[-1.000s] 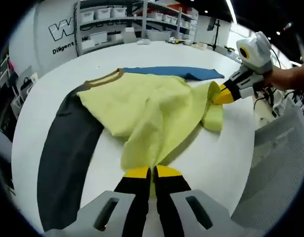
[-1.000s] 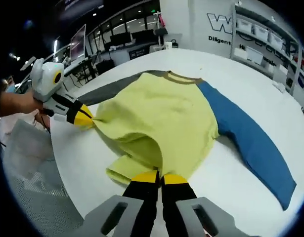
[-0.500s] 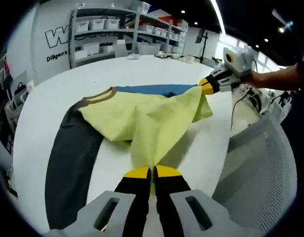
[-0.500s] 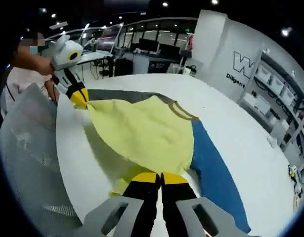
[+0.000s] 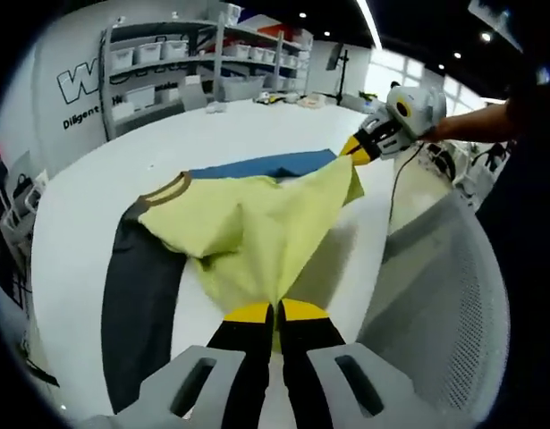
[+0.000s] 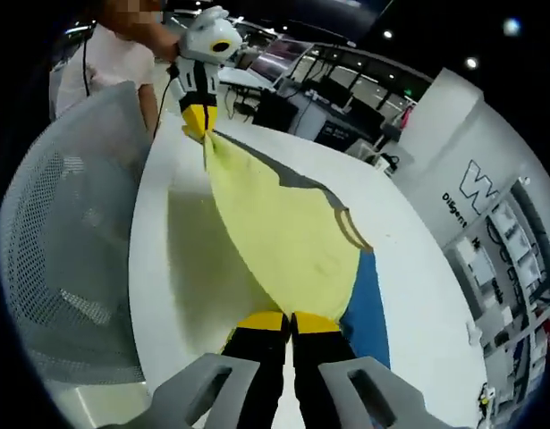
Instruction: Fold the garment on the visible template until the final outline fits inside the template.
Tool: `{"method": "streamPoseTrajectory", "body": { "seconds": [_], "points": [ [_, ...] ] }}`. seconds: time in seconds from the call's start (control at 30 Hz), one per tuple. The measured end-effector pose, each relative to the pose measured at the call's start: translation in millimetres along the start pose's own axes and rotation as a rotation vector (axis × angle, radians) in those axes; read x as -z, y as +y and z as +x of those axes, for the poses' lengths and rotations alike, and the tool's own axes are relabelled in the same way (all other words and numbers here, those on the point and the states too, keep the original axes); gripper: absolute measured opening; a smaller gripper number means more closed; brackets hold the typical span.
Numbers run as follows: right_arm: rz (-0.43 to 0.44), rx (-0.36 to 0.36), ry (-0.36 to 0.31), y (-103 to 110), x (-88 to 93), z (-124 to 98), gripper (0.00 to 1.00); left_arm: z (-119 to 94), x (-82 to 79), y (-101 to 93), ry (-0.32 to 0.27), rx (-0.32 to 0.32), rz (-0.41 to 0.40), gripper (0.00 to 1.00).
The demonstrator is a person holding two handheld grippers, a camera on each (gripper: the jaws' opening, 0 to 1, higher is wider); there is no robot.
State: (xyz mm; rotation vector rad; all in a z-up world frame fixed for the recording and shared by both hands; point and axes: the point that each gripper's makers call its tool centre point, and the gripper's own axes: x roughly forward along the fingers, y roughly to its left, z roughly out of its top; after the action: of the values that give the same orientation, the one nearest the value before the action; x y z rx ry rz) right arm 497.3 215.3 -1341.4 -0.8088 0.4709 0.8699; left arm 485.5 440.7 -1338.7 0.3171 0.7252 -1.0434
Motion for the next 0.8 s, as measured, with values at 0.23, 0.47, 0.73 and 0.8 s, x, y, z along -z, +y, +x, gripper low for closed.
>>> {"method": "streamPoseTrajectory", "body": {
  "seconds": [0.23,0.47,0.73,0.8],
  "points": [
    [-0.093,-0.115,0.018,37.1,-2.0,10.1,0.0,-9.3,21.6,-6.7,0.123,0.057,-0.001,0.01],
    [-0.1,-0.221,0.043,73.1,2.7,18.3,0.0,-3.4,60.4,-20.9,0.249,0.09,0.005,0.0],
    [-0.073,-0.305,0.068,104.0,9.6,32.6,0.0,6.0,92.4,-25.7,0.33,0.099,-0.038,0.01],
    [-0.051,-0.328,0.069,109.2,11.3,34.3,0.0,8.2,94.9,-27.4,0.33,0.107,-0.02,0.01]
  ]
}}
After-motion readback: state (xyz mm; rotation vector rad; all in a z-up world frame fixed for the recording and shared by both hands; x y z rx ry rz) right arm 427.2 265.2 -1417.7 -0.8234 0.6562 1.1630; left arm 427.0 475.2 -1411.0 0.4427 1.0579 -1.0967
